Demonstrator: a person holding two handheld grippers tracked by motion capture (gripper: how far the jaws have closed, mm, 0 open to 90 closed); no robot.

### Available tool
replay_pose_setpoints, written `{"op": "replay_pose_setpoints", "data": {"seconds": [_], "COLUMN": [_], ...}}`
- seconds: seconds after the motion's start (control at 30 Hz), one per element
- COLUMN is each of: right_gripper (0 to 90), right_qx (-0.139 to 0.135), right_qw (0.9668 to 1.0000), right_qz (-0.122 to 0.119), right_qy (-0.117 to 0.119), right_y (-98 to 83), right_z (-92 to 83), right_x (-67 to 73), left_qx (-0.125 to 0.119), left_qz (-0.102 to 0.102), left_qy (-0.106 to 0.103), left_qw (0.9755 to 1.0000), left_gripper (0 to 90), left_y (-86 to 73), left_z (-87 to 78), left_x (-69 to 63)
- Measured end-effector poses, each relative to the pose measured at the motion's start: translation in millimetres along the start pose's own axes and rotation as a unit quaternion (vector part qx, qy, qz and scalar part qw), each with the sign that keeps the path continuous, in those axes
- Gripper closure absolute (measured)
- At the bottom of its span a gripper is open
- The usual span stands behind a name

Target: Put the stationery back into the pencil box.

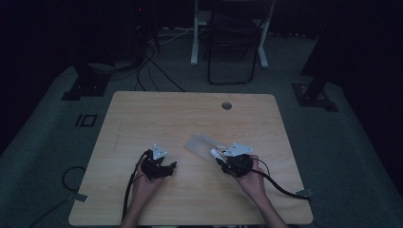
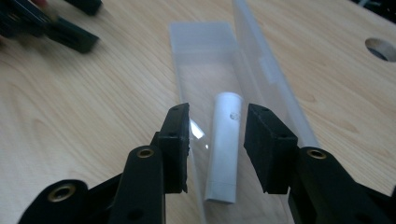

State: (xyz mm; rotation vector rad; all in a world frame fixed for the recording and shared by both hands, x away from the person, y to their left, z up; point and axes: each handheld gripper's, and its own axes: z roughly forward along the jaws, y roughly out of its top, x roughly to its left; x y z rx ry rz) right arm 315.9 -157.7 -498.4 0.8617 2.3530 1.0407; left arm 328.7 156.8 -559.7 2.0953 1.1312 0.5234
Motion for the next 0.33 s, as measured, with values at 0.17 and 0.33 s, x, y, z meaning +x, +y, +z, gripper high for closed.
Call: {"op": "replay_pose_setpoints", "data": {"seconds": [0.17,0.33], "right_gripper": [57.6,55.8], "right_qx": [-0.014,-0.017], "right_qw": [0.9998,0.9994], "right_qz": [0.0,-0.02], "right_qy": [0.014,0.021], "right_y": [0.7,-3.3], "right_z": [-12.9,-22.4], "right_x": [2.0,8.5], "left_qx": [0.0,0.0], "left_qz": [0.0,0.0], "left_qy": [0.0,0.0], "left_qw": [1.0,1.0], "left_gripper": [31.3,31.2], "left_y": [0.0,0.2], "left_z": [0.0,0.2], "left_x": [0.0,0.1]}}
